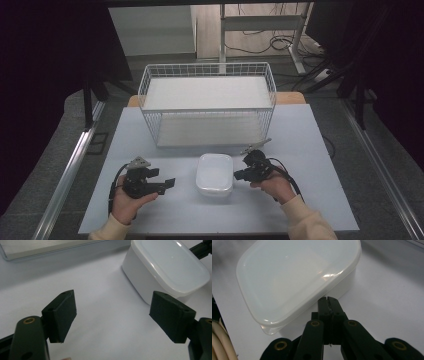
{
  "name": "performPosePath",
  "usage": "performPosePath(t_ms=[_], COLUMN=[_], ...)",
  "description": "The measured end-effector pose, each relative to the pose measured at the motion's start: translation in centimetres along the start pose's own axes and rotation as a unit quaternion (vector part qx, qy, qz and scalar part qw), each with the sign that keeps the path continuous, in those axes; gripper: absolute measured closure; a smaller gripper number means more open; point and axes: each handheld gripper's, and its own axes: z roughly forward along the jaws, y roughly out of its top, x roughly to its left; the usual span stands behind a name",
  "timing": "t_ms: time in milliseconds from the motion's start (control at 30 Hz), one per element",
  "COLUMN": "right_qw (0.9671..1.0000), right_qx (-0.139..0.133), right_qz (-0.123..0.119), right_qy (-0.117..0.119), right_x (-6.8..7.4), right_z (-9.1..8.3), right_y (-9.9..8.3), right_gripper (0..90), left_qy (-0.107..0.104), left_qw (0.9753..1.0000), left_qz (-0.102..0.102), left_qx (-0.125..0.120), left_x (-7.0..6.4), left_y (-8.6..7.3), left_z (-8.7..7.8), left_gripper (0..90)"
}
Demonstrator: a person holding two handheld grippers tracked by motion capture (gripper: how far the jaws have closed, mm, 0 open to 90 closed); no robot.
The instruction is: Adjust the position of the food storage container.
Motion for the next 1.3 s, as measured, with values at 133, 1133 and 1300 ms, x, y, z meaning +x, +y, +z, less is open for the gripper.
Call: performPosePath(t_ms=[133,1133,1300], right_qw=[0.9999,0.9823,0.9800], right_qx=[-0.011,-0.174,-0.182], right_qz=[-0.003,0.060,0.067], right_qy=[-0.002,-0.034,-0.043], right_x=[0.2,-0.4,-0.5], right_z=[0.4,-4.5,-4.8], right_y=[0.1,-6.0,-6.0], right_gripper=[89.6,37.2,24.3], left_qy=[0.000,0.007,0.010], left_qw=[1.0000,0.9998,0.9997], left_qz=[0.000,-0.005,-0.009], left_qx=[0.001,-0.020,-0.019], left_x=[0.0,0.3,0.7], left_y=[0.0,0.3,0.2], left_z=[0.0,-0.9,-0.8], left_gripper=[21.5,21.3,21.3])
